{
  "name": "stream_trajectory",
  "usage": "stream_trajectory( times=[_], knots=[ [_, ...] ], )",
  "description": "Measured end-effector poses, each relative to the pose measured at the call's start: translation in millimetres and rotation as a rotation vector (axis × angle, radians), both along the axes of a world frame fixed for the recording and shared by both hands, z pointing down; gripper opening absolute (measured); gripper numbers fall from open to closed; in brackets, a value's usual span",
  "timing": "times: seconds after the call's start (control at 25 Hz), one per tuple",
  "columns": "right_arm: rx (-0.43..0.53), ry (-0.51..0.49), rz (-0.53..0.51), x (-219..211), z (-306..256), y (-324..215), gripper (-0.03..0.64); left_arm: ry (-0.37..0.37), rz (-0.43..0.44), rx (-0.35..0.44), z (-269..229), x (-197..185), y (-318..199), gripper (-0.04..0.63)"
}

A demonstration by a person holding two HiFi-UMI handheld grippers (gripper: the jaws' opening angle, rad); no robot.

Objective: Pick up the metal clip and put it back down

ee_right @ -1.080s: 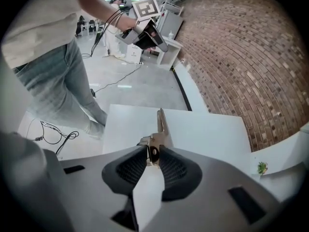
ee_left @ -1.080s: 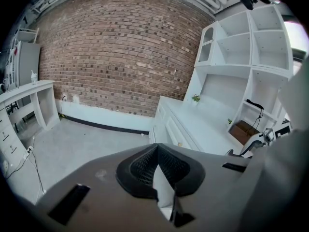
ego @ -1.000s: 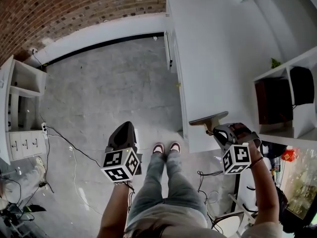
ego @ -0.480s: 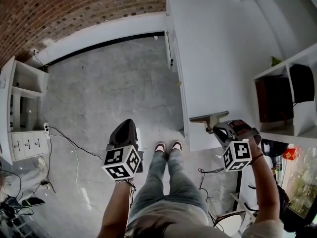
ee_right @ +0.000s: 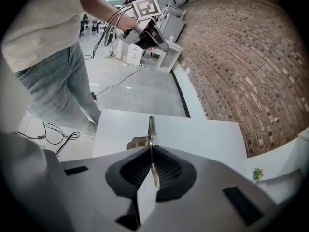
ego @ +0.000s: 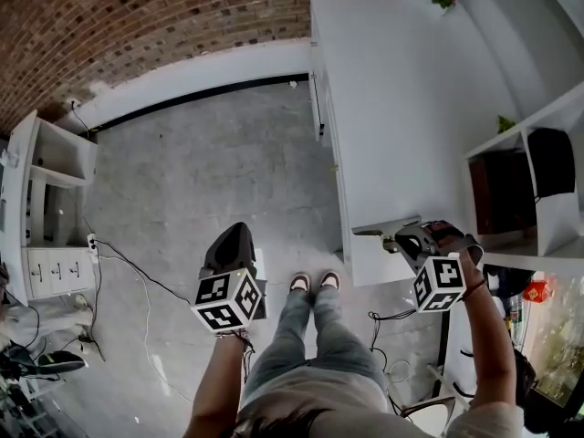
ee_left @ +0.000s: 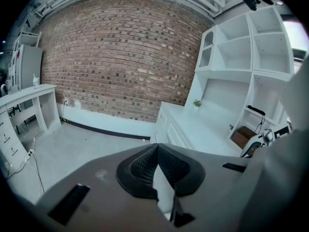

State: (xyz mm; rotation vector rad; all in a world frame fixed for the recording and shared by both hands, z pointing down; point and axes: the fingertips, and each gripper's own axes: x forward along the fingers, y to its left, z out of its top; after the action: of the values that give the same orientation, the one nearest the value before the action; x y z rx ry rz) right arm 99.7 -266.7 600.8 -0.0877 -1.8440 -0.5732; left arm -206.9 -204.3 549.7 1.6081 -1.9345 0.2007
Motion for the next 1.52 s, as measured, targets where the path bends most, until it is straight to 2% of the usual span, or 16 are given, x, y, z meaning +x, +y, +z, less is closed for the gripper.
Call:
stream_trajectory(
  times=[0.44, 0.68, 0.88, 1.08, 1.28, 1.52],
  knots=[
    [-0.008, -0.019, 0.014, -8, -7, -16, 0.005, -0.004, -0.013, 0.027, -12, -7, -12, 0.011],
    [-0.031, -0.123, 0.127, -11, -31, -26, 0.005, -0.005, 0.012, 0.047, -20, -7, -24, 0.011],
    [-0.050, -0.279, 0.301, -10, -62, -34, 0.005, 0.001, 0.053, 0.072, -29, 3, -38, 0.011],
    [-0.041, -0.477, 0.513, -5, -98, -39, 0.005, -0.002, 0.119, 0.115, -44, 18, -55, 0.011],
    [0.029, -0.726, 0.774, 5, -143, -47, 0.005, -0.005, 0.212, 0.190, -71, 41, -81, 0.011],
    [0.132, -0.970, 1.068, 36, -188, -41, 0.005, 0.005, 0.342, 0.293, -111, 92, -108, 0.011]
  ],
)
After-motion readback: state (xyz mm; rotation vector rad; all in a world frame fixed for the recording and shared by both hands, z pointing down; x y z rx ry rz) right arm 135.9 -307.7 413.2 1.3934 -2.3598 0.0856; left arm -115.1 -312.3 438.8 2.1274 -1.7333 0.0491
